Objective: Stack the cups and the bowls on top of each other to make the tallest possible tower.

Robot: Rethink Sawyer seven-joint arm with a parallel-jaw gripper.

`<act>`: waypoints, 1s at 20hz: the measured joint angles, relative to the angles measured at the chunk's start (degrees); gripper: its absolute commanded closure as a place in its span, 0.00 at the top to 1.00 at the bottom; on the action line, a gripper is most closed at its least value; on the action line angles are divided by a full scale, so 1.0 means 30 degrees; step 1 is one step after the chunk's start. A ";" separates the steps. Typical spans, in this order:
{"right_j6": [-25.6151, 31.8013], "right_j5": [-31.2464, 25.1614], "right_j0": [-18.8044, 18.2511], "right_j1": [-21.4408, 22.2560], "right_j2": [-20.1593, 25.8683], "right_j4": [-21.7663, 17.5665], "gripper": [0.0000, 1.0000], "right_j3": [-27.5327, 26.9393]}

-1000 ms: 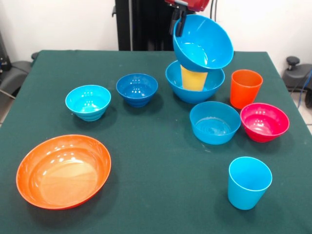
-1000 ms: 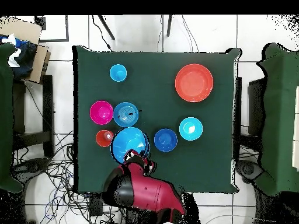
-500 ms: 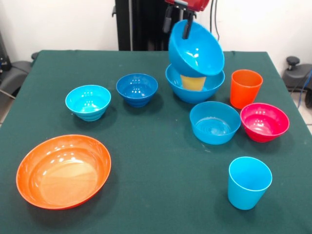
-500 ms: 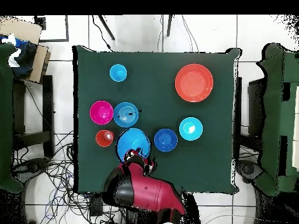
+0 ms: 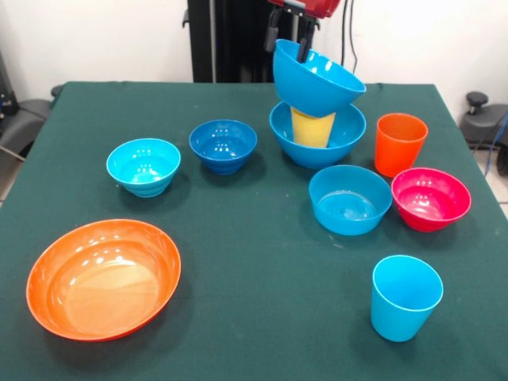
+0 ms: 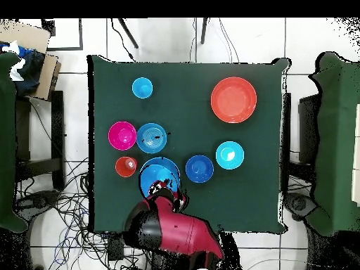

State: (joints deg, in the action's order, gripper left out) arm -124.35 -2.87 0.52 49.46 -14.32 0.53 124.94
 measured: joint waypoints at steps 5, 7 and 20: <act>0.0000 0.0000 0.0000 0.0000 0.0000 0.0000 1.00 0.0000; 0.0000 0.0000 0.0000 0.0000 0.0000 0.0000 1.00 0.0000; 0.0000 -0.0209 0.0068 0.0106 -0.0029 0.0002 1.00 -0.0027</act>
State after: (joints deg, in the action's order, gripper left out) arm -124.35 -3.50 0.73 49.78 -14.41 0.53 124.86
